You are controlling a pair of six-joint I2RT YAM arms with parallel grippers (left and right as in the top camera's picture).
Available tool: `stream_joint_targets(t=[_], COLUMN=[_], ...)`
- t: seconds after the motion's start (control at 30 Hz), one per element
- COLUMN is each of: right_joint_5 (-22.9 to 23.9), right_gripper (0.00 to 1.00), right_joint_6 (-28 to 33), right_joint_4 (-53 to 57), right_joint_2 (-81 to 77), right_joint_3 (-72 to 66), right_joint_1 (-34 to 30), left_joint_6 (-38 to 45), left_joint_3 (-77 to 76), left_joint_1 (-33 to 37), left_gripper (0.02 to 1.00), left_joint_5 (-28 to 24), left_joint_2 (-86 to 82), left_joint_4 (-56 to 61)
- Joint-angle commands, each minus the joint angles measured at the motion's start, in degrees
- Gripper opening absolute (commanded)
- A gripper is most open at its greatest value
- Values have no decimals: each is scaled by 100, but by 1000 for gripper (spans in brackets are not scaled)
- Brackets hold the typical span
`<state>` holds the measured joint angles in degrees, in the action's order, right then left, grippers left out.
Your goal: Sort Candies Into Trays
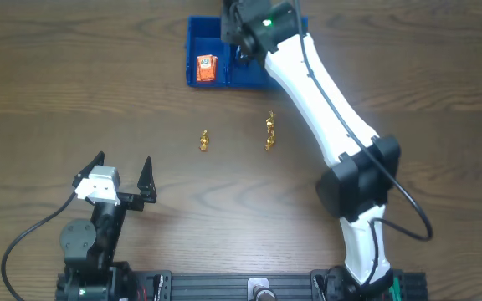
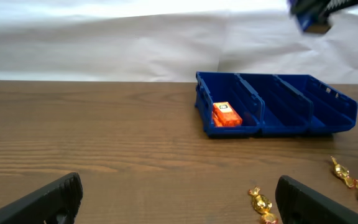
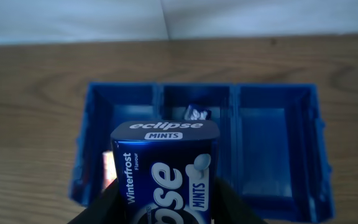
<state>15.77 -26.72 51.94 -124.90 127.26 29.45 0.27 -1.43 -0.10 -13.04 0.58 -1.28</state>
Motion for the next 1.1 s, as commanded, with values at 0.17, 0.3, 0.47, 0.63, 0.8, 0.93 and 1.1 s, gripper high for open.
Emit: stream_joint_targets(t=[0.17,0.3,0.47,0.63,0.8,0.93,1.1], right_joint_5=[133,138,240,330,330,326,326], right_gripper=[36,36,240,998,998,998,998], right_joint_6=[133,133,136,153,153,149,-116], right_joint_4=[-240,-382,-435,-435,-385,-140,568], right_joint_2=[-782,-826,-826,-826,-826,-809,-404], right_joint_3=[70,70,70,70,70,76,76], right_joint_1=[-201,-210,-216,-216,-216,-179,129], left_joint_6=[85,83,83,85,83,83,85], left_joint_3=[116,116,116,116,116,116,116], left_joint_1=[17,17,17,17,17,17,17], left_gripper=[998,998,998,998,998,998,998], left_joint_5=[-96,-98,-98,-98,-98,-98,-96], left_joint_2=[-31,-31,-31,-31,-31,-31,-31], left_joint_4=[-181,-181,-181,-181,-181,-181,-181])
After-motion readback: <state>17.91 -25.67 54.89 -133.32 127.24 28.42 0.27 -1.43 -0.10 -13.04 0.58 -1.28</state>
